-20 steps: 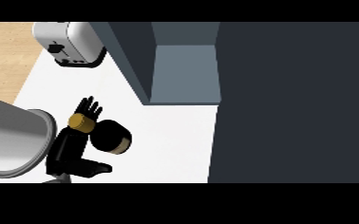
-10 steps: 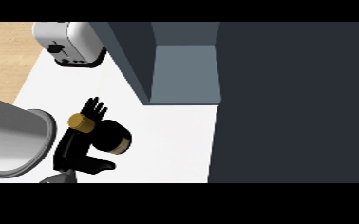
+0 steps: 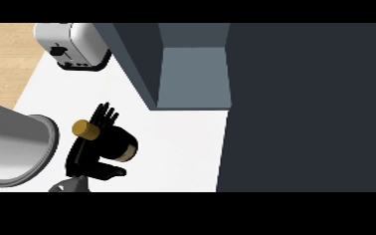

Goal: Pick up the wine, place it into the cabinet and close the cabinet

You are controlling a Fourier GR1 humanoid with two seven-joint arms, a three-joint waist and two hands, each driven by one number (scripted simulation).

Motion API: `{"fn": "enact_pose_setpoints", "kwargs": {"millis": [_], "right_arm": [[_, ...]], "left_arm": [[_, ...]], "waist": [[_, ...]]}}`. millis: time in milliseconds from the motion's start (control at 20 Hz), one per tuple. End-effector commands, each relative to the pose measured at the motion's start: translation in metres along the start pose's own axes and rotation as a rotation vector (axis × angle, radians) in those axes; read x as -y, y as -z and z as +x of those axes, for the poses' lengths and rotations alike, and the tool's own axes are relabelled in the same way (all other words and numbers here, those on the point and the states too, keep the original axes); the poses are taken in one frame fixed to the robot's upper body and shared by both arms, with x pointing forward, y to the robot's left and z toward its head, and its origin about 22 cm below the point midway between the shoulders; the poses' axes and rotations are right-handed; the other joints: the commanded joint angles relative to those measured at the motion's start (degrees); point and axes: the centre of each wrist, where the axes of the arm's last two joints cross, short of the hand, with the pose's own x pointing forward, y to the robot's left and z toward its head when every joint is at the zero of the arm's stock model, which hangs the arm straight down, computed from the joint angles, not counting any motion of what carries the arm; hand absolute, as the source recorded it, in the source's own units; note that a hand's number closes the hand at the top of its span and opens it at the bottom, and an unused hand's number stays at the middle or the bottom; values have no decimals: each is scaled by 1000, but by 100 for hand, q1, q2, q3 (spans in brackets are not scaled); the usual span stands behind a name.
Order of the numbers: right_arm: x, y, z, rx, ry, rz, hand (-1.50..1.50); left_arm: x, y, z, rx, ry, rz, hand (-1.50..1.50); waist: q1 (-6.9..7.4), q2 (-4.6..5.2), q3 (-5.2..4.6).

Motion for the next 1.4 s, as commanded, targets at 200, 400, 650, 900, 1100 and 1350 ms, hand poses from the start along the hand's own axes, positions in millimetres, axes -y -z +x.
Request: {"fn": "enact_pose_setpoints", "kwargs": {"millis": [200,400,650,900,1100,1350], "right_arm": [[-3,-12,1,39,53,39,-150],[1,-12,17,41,71,21,-150],[0,-16,5,38,58,17,-150],[6,-19,18,46,53,38,-150],[8,-14,9,39,54,27,-150],[5,-28,22,34,46,34,-150]], "left_arm": [[-4,21,3,-14,-59,-118,150],[7,20,-8,-12,-10,-173,150],[-16,-14,-1,66,71,-5,150],[-47,-15,24,136,186,99,150],[-33,-6,26,224,215,130,150],[-20,7,48,295,265,127,150]], "waist": [[-1,4,0],[1,1,-2],[37,-8,3],[15,-7,0],[8,-1,1],[6,-15,3]]}}
